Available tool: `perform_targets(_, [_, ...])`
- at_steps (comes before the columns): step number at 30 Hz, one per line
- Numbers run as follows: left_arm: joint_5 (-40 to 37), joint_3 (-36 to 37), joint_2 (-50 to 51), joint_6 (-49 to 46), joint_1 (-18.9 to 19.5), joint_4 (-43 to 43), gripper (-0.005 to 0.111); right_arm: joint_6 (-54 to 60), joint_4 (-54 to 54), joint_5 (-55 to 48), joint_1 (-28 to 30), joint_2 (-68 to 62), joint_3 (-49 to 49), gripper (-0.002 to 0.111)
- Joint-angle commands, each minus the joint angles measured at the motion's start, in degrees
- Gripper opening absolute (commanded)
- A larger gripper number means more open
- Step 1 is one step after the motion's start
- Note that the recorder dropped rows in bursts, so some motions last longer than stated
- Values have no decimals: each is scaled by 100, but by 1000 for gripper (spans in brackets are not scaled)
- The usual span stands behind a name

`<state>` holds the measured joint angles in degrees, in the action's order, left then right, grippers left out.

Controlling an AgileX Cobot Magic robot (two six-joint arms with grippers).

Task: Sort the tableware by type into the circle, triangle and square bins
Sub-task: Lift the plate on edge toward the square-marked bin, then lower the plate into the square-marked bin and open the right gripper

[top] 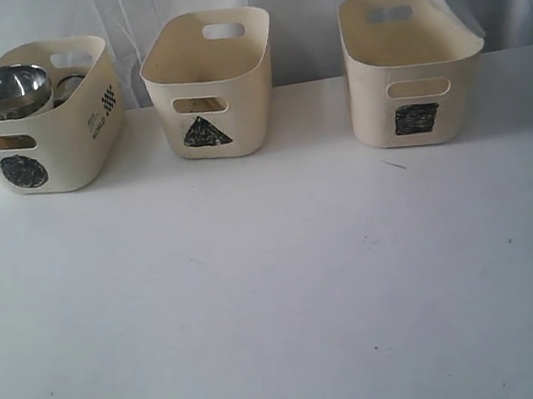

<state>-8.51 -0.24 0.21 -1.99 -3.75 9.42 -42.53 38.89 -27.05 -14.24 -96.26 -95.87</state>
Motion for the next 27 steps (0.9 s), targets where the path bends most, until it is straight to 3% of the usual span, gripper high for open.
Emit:
perform_targets(1, [-11, 24, -21, 7, -33, 31, 0, 186, -138, 659, 290, -433, -456, 0])
perform_targets(27, [-5, 24, -21, 7, -33, 15, 0, 241, -766, 1387, 727, -1850, -882, 0])
